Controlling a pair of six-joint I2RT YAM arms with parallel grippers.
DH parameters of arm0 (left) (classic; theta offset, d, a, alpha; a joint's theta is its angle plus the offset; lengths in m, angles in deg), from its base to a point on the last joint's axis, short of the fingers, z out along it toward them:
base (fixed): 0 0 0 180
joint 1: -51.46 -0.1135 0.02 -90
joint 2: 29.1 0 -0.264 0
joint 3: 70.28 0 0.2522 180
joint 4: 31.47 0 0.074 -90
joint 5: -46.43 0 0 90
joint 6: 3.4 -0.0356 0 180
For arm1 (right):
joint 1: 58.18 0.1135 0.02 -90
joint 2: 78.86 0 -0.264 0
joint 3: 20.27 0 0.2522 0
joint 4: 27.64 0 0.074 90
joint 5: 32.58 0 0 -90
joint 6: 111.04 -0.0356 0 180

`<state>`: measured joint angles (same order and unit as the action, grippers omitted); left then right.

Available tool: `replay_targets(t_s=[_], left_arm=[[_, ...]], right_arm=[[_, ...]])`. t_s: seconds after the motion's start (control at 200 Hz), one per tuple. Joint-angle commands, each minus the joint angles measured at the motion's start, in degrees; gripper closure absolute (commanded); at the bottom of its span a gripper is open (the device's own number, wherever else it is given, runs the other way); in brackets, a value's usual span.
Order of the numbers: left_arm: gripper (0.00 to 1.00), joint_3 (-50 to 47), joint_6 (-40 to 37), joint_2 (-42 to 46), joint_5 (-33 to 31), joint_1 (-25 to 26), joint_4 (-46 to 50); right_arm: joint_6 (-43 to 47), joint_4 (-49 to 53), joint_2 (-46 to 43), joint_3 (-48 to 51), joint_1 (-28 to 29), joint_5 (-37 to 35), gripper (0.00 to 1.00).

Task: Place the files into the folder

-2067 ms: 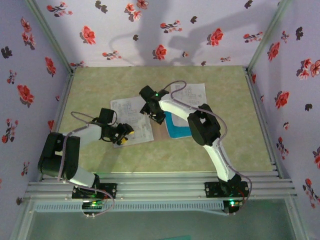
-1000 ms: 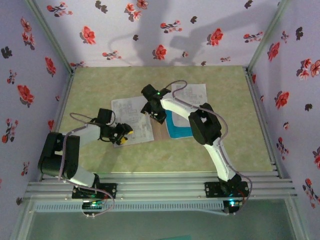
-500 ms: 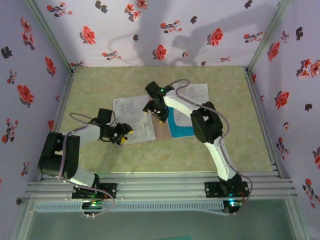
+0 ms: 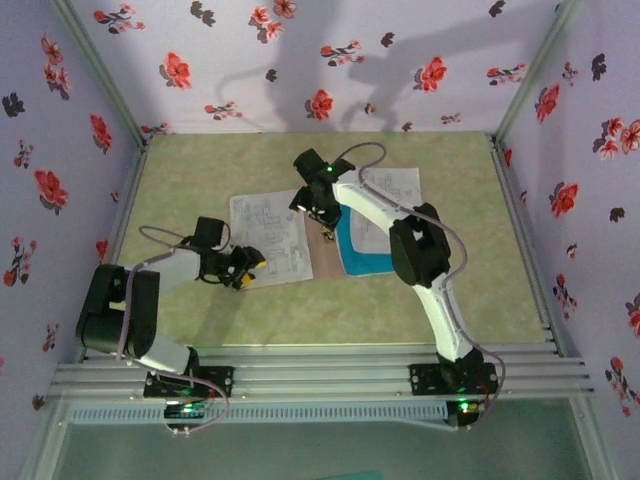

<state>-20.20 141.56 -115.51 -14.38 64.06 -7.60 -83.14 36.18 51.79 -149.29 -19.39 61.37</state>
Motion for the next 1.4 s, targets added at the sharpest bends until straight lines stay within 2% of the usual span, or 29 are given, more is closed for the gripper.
replay_targets(t_s=[0.0,0.13,0.3,0.485,0.615,0.965,1.395], left_arm=[[0.47,-3.0,-0.7,-2.5,-7.6,-1.4,8.7],[0.47,-2.7,-0.9,-2.4,-7.4,-1.4,9.0],[0.47,-2.6,-1.0,-2.3,-7.2,-1.4,9.0],[0.47,-1.9,-1.3,-2.4,-7.1,-1.4,9.3],[0.47,-1.5,-1.5,-2.5,-7.1,-1.4,9.5],[0.47,-0.8,-2.1,-3.0,-7.1,-1.4,10.1],[0.46,-0.1,-3.2,-3.0,-7.4,-1.5,11.3]], right_arm=[[-1.0,0.3,-3.0,2.7,-0.5,-3.3,0.18],[-0.7,-5.1,-7.6,6.1,-0.3,-3.7,0.18],[-0.5,-5.3,-11.1,8.7,-1.1,-5.3,0.15],[-5.2,-20.8,-15.7,25.2,-1.4,3.7,0.14],[-8.5,-30.8,-17.4,31.4,-1.2,7.9,0.13],[-10.9,-33.5,-11.7,28.3,-2.4,11.1,0.14],[-9.4,-30.8,-5.8,17.1,-4.6,11.7,0.16]])
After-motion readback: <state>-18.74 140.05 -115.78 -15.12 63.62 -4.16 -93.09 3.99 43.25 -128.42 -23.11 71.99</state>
